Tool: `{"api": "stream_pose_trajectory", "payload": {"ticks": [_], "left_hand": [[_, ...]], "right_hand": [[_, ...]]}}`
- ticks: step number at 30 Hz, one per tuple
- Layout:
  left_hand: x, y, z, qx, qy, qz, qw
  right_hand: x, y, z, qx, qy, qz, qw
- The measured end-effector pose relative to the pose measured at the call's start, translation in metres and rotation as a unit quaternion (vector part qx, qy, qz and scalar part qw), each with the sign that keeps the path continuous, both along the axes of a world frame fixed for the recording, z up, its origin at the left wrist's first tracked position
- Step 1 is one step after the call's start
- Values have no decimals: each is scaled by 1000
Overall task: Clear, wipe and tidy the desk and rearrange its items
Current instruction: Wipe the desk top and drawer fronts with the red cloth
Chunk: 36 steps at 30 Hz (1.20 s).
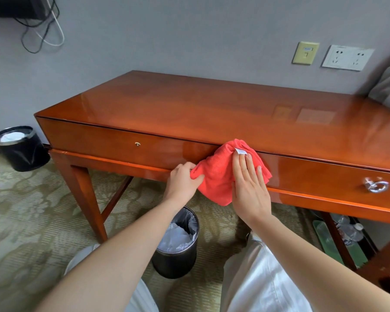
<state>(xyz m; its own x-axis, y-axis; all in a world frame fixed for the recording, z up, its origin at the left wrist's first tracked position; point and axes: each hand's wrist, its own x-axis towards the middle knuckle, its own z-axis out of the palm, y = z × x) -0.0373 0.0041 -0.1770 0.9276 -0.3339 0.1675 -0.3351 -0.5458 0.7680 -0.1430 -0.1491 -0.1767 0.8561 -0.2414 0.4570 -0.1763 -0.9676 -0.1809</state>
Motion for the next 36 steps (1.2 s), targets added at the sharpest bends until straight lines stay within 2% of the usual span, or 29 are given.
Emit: {"api": "stream_pose_trajectory", "payload": {"ticks": [4, 8, 11, 14, 16, 18, 19, 21, 23, 25, 27, 30, 36], "left_hand": [[-4, -5, 38, -63, -103, 8, 993], [10, -10, 80, -54, -192, 8, 980], [25, -16, 104, -46, -206, 5, 978], [35, -23, 116, 38, -186, 19, 982], [33, -24, 115, 109, -264, 8, 958], [33, -22, 112, 149, -347, -80, 922], [34, -19, 111, 169, -345, -132, 914], [39, -11, 114, 235, -283, -204, 907], [43, -6, 117, 318, -255, -234, 883], [43, -10, 113, 353, -263, -233, 867], [43, -19, 103, 342, -290, -206, 870], [42, -22, 83, 290, -347, -145, 880], [33, -10, 65, 198, -403, -100, 888]], "right_hand": [[5, -6, 25, 29, -27, -33, 999], [19, -14, 55, 54, 10, -56, 997], [30, -17, 72, 77, 35, -67, 994], [36, -19, 86, 90, -9, -5, 996], [37, -26, 93, 69, -5, 70, 995], [39, -34, 100, 38, 67, 107, 991], [40, -38, 105, 29, 109, 113, 987], [40, -45, 114, 39, 176, 117, 977], [40, -50, 120, 32, 224, 118, 967], [44, -52, 119, 3, 237, 104, 966], [48, -48, 109, -18, 194, 79, 978], [49, -41, 90, -53, 73, 49, 995], [43, -26, 73, -53, -48, 38, 997]]}}
